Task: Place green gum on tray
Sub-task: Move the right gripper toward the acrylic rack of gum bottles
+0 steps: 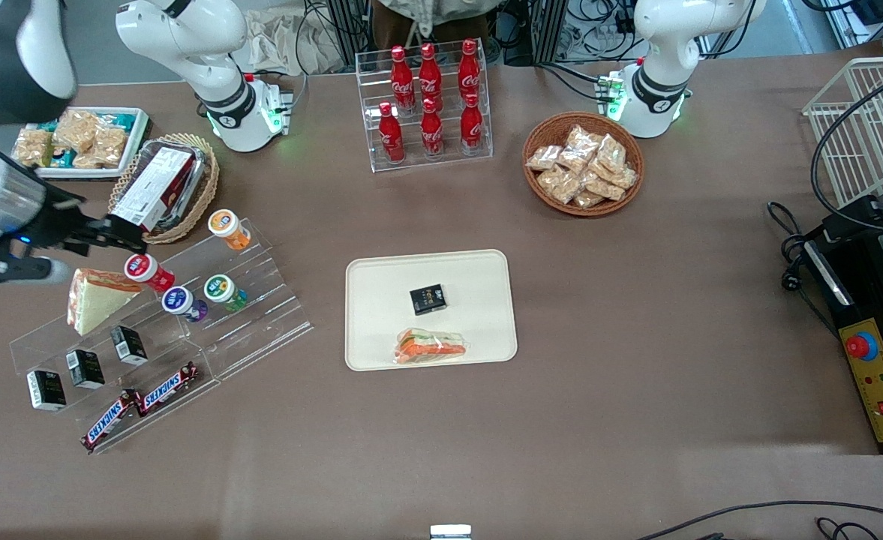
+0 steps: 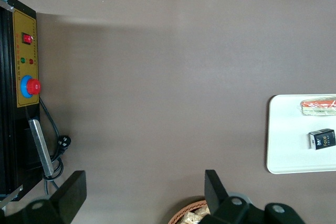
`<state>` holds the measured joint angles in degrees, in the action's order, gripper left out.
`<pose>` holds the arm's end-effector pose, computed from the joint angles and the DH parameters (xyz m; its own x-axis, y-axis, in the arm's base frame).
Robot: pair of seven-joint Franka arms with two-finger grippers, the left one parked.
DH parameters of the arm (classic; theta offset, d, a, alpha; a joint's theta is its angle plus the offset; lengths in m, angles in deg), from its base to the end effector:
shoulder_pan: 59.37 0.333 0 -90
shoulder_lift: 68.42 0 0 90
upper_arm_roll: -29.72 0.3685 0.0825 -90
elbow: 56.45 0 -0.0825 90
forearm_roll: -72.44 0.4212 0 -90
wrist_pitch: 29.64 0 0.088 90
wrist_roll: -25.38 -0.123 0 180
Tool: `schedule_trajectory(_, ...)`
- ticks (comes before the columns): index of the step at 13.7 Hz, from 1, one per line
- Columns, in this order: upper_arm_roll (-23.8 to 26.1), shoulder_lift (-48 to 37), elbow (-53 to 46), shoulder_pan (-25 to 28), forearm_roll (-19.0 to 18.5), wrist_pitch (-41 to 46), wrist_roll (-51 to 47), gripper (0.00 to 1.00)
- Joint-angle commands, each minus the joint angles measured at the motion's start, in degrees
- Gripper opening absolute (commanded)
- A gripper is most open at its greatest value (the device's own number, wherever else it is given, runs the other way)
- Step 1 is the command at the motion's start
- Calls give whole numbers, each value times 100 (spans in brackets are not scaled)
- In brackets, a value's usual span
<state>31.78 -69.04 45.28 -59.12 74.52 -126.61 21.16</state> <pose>0.5860 0.0278 0.5732 0.9965 -0.0378 -0.0747 -0.0401 -0.9987 -0.0298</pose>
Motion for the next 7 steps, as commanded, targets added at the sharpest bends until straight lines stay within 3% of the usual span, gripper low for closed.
schedule_trajectory(1,127,-334,1153,18,81,-978,-52,100)
schedule_trajectory(7,294,-89,2500,53,81,-2887,-358,100)
